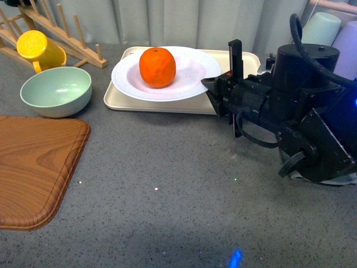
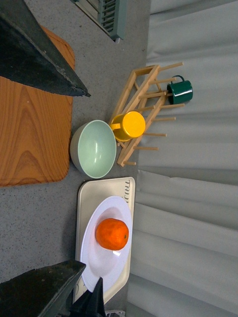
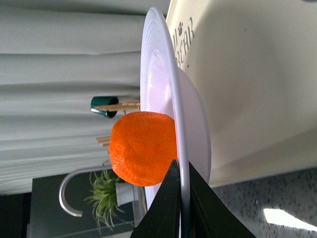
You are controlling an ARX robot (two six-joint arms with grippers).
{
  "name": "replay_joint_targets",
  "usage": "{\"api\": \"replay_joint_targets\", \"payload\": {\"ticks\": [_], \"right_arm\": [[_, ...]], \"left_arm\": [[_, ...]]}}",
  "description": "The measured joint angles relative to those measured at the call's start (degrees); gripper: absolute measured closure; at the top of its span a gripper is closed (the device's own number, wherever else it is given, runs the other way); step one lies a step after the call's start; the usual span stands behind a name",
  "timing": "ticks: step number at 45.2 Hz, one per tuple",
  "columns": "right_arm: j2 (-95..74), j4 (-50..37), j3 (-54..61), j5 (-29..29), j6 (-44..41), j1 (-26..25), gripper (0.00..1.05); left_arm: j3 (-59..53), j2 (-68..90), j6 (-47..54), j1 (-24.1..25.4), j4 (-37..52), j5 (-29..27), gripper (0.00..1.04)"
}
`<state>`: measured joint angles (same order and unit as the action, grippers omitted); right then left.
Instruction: Place orange and plate with both arms
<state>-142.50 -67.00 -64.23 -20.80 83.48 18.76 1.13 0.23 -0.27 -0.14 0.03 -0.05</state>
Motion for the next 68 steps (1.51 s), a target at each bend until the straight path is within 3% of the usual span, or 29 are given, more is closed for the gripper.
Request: {"api": "replay_joint_targets", "payload": {"ticks": [24, 45, 48, 51, 53, 59, 68], "right_arm": [[-6.0, 19.2, -17.9, 5.8, -0.1, 2.8, 1.01], [1.3, 21.9, -7.5, 6.1, -13.1, 0.3, 0.31], [6.1, 24.0, -3.4, 8.9, -19.6, -0.2, 0.15], [9.5, 25.4, -0.7, 13.0, -25.7, -0.2, 0.08], [12.5, 25.6, 2.1, 15.3, -30.3, -0.2, 0.09], [27.5, 21.6, 17.2, 27.4, -57.1, -0.2, 0.09], [45.1, 15.6, 37.4, 35.0, -79.0, -1.5, 0.09]], "left_arm": [[0.0, 0.0, 0.0, 0.0, 0.0, 0.0, 0.07], [0.0, 0.0, 0.0, 0.0, 0.0, 0.0, 0.07], [0.0, 0.0, 0.0, 0.0, 0.0, 0.0, 0.07], [0.0, 0.0, 0.0, 0.0, 0.0, 0.0, 0.07], [0.0, 0.0, 0.0, 0.0, 0.0, 0.0, 0.07], [0.0, 0.0, 0.0, 0.0, 0.0, 0.0, 0.07], [0.0, 0.0, 0.0, 0.0, 0.0, 0.0, 0.07]]}}
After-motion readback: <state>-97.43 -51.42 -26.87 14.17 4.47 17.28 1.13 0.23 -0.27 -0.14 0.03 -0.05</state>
